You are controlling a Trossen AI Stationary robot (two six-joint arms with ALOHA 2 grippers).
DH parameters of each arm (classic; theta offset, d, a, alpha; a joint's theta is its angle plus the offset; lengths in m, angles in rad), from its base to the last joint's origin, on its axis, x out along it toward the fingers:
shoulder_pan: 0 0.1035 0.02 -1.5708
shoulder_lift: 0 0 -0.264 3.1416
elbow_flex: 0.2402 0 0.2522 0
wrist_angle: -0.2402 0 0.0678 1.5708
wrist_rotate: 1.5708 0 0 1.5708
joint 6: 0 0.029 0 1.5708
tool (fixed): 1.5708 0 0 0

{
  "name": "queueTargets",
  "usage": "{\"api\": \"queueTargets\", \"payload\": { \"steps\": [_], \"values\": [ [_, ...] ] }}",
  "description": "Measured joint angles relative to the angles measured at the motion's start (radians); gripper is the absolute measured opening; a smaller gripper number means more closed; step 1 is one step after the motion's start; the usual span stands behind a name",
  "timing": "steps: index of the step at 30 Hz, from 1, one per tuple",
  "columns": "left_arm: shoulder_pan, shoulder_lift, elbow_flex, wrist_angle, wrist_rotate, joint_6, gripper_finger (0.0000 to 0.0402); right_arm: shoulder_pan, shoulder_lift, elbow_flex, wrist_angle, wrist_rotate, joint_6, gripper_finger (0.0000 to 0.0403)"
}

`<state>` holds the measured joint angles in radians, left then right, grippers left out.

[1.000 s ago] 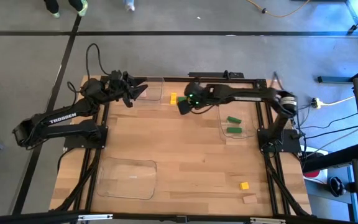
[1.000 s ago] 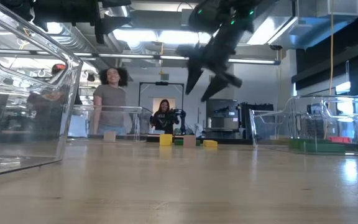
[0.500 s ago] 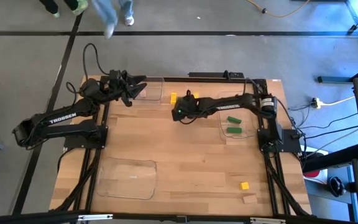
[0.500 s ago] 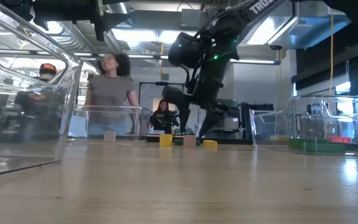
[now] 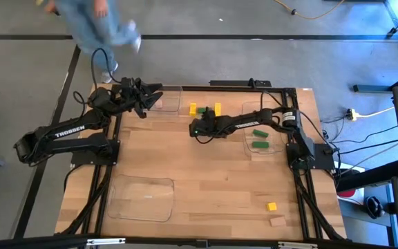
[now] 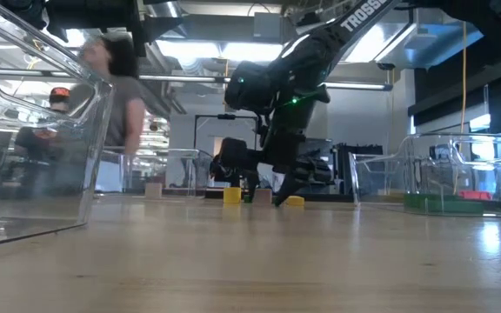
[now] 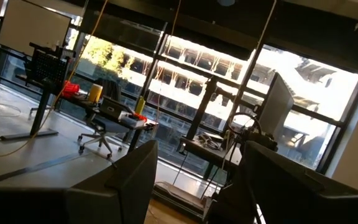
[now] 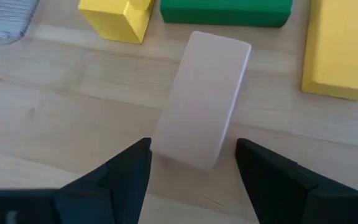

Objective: Sort & place blocks by color
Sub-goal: Put the top block into the top left transparent bin

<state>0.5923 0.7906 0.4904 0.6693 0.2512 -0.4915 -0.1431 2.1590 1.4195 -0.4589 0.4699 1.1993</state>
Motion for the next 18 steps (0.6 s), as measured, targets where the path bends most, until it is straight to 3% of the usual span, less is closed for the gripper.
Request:
{"api": "queueTargets", "payload": {
  "steps": [5,10,18],
  "values": [
    [0.0,0.0,0.0,0.0,0.0,-0.005,0.0232,-0.001,-0.002,-0.002,-0.006,-0.005,-0.033,0.0218],
    [0.0,0.0,0.0,-0.001,0.0,-0.029,0.0232,-0.002,-0.02,-0.003,-0.052,-0.043,-0.174,0.0124],
    [-0.001,0.0,0.0,-0.003,0.026,-0.031,0.0232,0.014,-0.224,-0.136,-0.047,-0.139,-0.527,0.0124]
  ]
}}
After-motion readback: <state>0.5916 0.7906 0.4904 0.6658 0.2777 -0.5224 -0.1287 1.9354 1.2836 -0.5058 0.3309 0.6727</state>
